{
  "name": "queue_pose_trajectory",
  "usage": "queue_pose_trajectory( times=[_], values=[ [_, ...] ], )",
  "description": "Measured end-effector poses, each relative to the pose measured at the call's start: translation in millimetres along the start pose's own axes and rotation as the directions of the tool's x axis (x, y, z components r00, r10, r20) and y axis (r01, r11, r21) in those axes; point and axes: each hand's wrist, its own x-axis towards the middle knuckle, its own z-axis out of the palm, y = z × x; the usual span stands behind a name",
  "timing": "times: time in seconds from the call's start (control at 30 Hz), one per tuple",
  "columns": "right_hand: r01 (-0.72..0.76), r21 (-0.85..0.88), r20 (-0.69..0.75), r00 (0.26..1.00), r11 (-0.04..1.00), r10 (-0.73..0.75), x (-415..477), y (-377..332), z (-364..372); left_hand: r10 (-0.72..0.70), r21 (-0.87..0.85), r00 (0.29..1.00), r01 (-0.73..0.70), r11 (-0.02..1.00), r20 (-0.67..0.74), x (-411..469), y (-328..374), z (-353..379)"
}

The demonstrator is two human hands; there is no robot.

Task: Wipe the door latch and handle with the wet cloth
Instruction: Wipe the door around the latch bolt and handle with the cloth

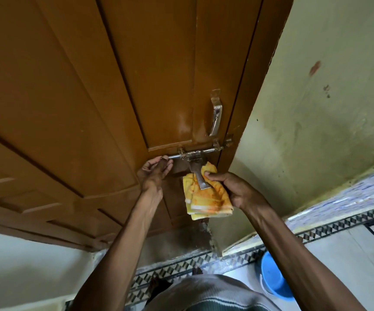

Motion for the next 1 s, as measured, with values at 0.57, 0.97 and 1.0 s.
queue_pose_trajectory(
  times=[0.57,0.97,1.0],
  values=[
    [0.014,0.078,-0.191,0.982,0.997,0.001,-30.1,44.9,-19.1,-0.017,-0.016,1.000,0.017,1.000,0.027,-3.4,2.2,-1.9],
    [0.403,-0.874,-0.177,0.259,0.272,-0.950,14.2,11.6,41.0,-0.005,0.030,0.999,0.004,1.000,0.037,-9.1,8.2,-0.6],
    [0.371,-0.912,-0.086,0.238,0.173,-0.968,20.9,12.7,48.7,-0.007,0.044,0.999,0.006,0.999,0.035,-8.4,8.5,-1.4]
  ],
)
